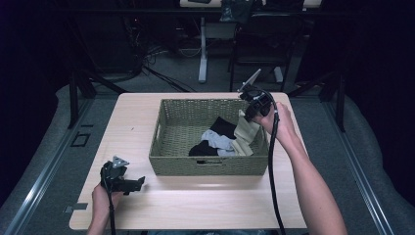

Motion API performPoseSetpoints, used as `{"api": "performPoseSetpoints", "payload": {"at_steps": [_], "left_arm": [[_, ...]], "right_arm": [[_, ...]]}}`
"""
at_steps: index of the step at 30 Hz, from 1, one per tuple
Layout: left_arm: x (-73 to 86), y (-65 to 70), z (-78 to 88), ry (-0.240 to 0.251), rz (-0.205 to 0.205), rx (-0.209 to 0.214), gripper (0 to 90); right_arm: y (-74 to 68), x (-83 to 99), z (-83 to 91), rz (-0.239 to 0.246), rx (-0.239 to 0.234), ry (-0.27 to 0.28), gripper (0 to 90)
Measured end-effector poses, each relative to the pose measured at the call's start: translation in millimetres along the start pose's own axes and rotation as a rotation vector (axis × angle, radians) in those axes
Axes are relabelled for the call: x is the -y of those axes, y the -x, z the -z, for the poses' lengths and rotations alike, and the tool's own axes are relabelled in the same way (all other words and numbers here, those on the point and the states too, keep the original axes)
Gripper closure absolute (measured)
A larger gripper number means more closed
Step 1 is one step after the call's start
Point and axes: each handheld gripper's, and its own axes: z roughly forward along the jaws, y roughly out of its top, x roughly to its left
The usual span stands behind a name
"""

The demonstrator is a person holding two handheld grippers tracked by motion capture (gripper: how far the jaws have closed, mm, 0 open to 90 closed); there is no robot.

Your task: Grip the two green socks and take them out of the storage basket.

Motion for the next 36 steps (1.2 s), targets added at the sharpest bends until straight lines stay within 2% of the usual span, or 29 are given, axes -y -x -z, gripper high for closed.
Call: {"api": "performPoseSetpoints", "payload": {"at_steps": [14, 23, 29, 36], "left_arm": [[0.3, -0.1, -0.8, 0.002, -0.001, -0.004, 0.3], [-0.6, 0.4, 1.1, 0.005, -0.012, -0.006, 0.3], [0.0, 0.7, 2.2, 0.013, -0.013, -0.012, 0.3], [-0.1, 0.0, 0.6, 0.002, -0.007, -0.004, 0.3]], "right_arm": [[4.1, -8.1, 20.4, -0.004, 0.000, 0.026, 87.2], [5.0, -12.4, 38.6, -0.007, 0.007, 0.069, 87.2], [5.6, -16.1, 47.4, -0.008, 0.001, 0.067, 87.2], [9.0, -22.0, 63.5, -0.005, 0.011, 0.096, 87.2]]}}
